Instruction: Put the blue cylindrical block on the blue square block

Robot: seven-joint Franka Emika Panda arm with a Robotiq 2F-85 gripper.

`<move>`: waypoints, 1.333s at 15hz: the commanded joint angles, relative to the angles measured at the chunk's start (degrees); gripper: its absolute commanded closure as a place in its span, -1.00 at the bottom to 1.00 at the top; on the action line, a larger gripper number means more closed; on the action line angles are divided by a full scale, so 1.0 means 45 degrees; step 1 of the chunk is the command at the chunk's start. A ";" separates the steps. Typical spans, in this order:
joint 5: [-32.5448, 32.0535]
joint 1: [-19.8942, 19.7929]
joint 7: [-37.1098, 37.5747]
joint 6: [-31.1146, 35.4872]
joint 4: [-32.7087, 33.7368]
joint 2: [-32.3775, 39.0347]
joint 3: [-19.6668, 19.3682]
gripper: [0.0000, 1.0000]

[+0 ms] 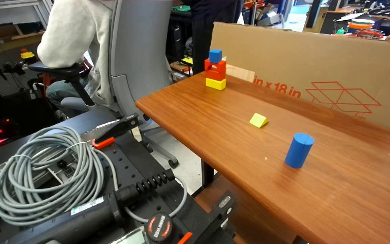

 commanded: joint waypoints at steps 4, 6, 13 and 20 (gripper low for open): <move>0.0253 -0.0176 0.0253 -0.0715 0.1613 0.2487 0.0525 -1.00; 0.0122 -0.0146 0.0607 -0.0805 0.1817 0.2962 0.0547 -1.00; 0.0082 -0.0209 0.1317 -0.1560 0.3243 0.4933 0.0601 -1.00; -0.0075 -0.0108 0.2393 -0.1063 0.3060 0.5583 0.0434 -1.00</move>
